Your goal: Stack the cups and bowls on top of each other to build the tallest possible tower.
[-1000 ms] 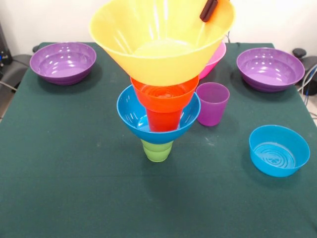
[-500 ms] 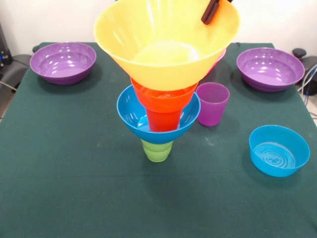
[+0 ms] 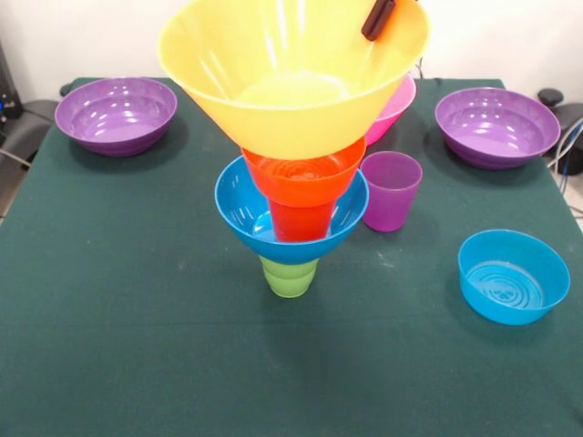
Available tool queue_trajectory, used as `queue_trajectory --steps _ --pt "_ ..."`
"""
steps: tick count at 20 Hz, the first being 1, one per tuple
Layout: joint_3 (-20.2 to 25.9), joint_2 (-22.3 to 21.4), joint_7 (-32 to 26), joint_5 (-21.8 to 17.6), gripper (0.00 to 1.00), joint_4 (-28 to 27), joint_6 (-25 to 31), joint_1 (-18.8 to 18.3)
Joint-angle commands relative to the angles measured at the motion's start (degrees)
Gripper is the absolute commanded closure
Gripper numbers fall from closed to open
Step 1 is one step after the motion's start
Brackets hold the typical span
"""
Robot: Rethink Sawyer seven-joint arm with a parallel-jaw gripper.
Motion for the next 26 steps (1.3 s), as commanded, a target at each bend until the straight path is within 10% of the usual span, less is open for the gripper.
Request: queue_trajectory --steps 1,26 --pt "2.4 0.94 9.64 0.1 1.0 -2.36 3.21 1.09" --pt "3.09 1.27 10.09 0.69 1.0 -2.0 0.12 0.82"
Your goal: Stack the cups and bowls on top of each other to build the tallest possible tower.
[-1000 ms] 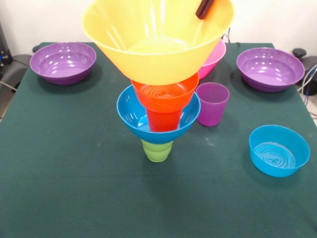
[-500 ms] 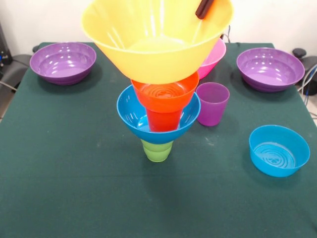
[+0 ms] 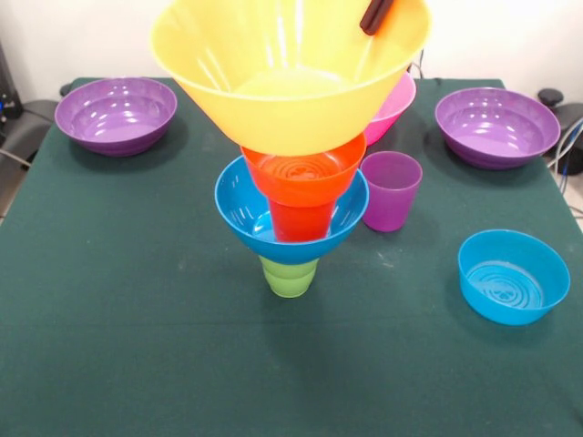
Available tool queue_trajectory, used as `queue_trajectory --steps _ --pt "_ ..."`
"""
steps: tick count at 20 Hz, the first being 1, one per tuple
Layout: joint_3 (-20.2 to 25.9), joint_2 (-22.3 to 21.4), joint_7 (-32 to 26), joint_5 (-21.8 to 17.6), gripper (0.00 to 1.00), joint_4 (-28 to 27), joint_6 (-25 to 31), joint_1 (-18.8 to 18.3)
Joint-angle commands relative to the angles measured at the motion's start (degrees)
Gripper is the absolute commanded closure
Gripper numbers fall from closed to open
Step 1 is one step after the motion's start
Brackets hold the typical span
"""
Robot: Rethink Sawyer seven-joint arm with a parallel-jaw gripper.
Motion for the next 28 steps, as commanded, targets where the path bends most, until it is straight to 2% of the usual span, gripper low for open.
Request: queue_trajectory --steps 1,28 --pt "3.55 1.3 10.13 0.57 1.0 -1.1 -0.06 0.79" --pt "4.59 1.46 9.87 0.61 1.0 -0.48 -3.84 0.19"
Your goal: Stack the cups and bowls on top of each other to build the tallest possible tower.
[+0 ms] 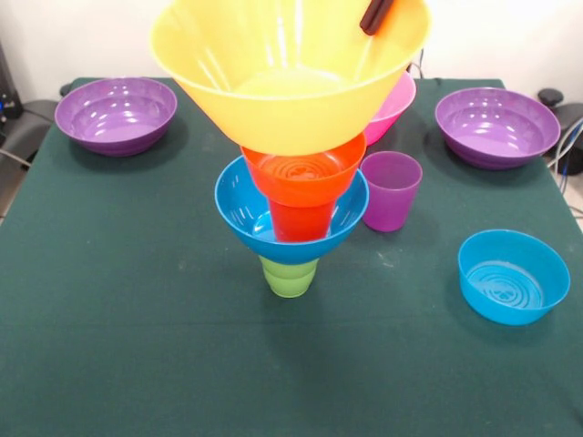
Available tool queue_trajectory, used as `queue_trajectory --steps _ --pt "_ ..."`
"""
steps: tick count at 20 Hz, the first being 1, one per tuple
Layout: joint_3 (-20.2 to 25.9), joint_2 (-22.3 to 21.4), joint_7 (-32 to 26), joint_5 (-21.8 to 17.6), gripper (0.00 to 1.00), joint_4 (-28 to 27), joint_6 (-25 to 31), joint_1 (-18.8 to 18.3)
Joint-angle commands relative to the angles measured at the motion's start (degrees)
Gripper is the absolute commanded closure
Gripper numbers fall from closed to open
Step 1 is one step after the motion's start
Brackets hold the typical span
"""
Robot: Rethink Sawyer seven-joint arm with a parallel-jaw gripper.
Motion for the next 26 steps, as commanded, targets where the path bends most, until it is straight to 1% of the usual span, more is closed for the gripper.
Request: queue_trajectory --steps 1,21,26 --pt "4.68 1.46 9.89 0.68 1.0 -0.43 -3.94 0.15" --pt "4.52 1.74 10.61 1.19 1.0 -0.07 -4.53 0.69" --pt "5.25 1.44 10.23 1.93 1.0 0.7 -5.05 0.4"
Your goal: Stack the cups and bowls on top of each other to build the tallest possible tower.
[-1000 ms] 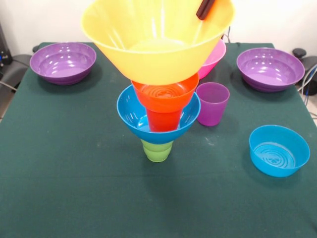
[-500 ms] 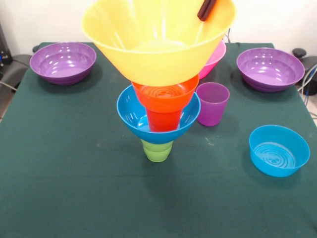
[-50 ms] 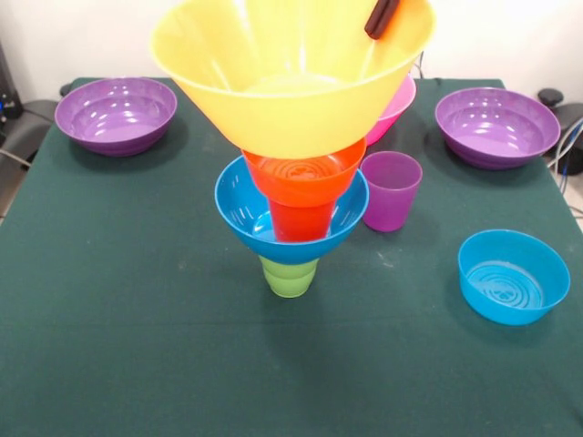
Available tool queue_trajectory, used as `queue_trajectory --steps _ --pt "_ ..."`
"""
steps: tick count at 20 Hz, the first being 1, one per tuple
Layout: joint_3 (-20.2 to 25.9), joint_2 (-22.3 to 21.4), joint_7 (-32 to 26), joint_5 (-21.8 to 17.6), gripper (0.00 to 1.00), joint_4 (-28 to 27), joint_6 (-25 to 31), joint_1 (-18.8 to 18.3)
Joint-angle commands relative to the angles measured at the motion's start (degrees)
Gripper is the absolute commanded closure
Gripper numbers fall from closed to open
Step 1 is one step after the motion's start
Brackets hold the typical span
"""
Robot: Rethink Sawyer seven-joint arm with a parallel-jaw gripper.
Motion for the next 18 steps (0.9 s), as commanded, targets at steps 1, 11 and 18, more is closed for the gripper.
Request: queue_trajectory --steps 1,11,18 --pt "5.34 1.42 10.22 1.45 1.0 0.81 -3.37 0.4" --pt "5.57 1.5 10.11 2.24 1.0 1.5 -5.1 0.4" --pt "5.82 1.53 9.54 2.89 1.0 1.98 -6.02 0.22"
